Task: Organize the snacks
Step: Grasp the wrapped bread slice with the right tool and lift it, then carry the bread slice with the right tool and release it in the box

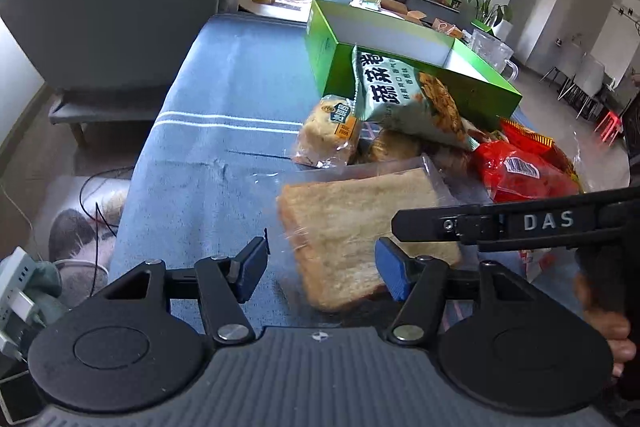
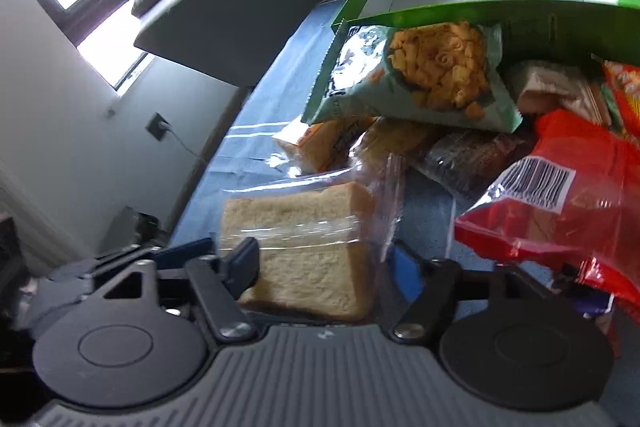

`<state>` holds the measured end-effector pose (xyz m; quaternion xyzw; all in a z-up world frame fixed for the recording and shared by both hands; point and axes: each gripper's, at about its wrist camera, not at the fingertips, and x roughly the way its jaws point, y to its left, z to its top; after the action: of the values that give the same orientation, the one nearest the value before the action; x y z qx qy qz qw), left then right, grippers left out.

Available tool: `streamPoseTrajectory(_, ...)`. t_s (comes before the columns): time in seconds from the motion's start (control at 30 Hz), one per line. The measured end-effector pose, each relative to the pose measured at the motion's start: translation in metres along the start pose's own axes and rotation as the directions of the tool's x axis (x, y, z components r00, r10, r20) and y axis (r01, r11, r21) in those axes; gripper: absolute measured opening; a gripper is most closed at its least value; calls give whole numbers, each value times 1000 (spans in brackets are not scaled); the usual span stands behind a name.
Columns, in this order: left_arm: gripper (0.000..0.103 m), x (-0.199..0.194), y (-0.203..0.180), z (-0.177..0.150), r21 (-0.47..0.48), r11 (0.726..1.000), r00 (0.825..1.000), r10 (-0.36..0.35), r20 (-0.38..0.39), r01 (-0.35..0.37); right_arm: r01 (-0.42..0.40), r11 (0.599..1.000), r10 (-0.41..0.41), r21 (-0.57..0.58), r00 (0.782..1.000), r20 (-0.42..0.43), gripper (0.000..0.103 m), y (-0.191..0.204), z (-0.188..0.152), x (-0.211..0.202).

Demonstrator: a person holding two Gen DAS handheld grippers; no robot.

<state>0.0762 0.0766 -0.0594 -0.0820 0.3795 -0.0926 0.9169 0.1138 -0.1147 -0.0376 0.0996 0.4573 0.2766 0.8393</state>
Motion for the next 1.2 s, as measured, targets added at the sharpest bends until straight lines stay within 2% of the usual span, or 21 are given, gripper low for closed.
streamPoseTrajectory(0.07, 54, -3, -3, 0, 4, 1000, 1000, -10, 11, 10, 6, 1000, -6, -12, 1000, 1, 60, 2, -1, 0)
streamPoseTrajectory(0.17, 54, -10, -7, 4, 5, 1000, 999, -8, 32, 7, -40, 999, 40, 2, 999, -3, 59, 2, 0, -5)
streamPoseTrajectory(0.37, 53, -35, -23, 19, 50, 999, 993, -9, 117, 3, -44, 998, 47, -32, 996, 79, 59, 10, 2, -31)
streamPoseTrajectory(0.57, 54, -45, -58, 45, 143, 990, 980, -33, 195, 4, -35, 998, 45, -58, 981, 189, 59, 2, 12, -61)
streamPoseTrajectory(0.67, 54, -39, -77, 60, 194, 981, 973, -42, 228, -3, -31, 999, 39, -39, 971, 236, 59, -10, 19, -73)
streamPoseTrajectory(0.83, 54, -21, -101, 84, 235, 971, 967, -97, 237, 40, 6, 1000, -3, -8, 949, 316, 59, -27, 35, -88)
streamPoseTrajectory(1.2, 54, 21, -150, 122, 309, 949, 961, -142, 238, 64, 30, 996, -59, 81, 921, 386, 59, -78, 72, -103)
